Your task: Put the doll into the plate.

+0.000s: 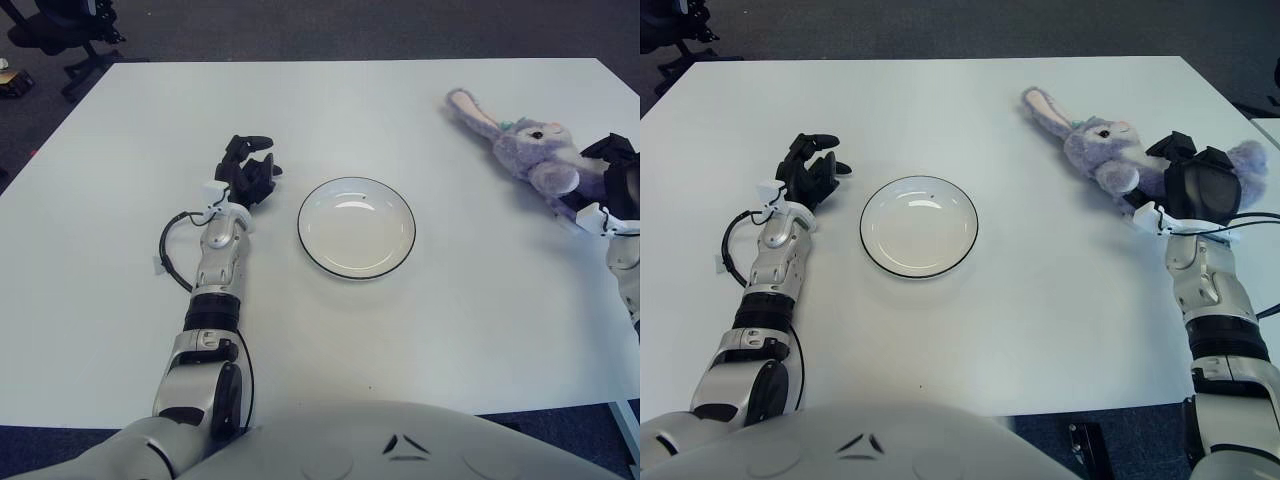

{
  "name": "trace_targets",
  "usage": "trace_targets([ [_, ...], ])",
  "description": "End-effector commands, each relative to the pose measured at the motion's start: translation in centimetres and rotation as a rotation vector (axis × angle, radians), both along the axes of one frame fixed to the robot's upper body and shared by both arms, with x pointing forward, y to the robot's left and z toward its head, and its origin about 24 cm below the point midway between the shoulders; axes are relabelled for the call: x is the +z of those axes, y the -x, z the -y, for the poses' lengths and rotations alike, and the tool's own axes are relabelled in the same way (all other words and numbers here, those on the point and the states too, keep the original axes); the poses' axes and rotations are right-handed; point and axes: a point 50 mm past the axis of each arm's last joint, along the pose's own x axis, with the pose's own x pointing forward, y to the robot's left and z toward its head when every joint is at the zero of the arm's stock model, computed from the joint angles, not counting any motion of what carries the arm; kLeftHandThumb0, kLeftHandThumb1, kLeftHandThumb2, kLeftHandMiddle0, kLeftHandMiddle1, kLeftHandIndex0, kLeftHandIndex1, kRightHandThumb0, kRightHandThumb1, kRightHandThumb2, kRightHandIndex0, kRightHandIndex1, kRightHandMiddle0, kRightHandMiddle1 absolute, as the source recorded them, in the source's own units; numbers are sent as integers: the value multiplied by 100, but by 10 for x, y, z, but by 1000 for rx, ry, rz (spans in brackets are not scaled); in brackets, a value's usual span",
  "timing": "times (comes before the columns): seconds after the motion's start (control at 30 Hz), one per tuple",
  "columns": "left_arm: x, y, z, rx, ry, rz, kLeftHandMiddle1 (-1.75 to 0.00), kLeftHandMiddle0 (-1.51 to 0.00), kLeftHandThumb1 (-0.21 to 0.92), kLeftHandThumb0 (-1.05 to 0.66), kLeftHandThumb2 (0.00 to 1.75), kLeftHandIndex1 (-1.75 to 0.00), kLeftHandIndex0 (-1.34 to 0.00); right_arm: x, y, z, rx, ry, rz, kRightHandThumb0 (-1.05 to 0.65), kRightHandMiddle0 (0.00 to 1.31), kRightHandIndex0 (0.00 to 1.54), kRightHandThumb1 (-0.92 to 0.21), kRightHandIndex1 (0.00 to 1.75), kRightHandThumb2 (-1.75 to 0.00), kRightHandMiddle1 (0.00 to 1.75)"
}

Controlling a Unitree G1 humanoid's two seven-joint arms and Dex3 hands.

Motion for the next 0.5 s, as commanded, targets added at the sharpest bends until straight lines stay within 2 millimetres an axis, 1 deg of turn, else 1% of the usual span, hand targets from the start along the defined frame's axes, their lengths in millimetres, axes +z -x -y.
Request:
trace_targets([
  [0.0, -16, 5, -1, 13, 9, -73, -152, -57, 70, -1, 64, -137, -40, -7, 1, 0, 5, -8, -26, 0, 51, 60, -28, 175, -133, 163],
  [0.47, -16, 5, -1, 12, 11, -74, -152, -57, 70, -1, 64, -136, -40, 0, 2, -4, 19, 23, 19, 0, 49, 60, -28, 175, -135, 168],
])
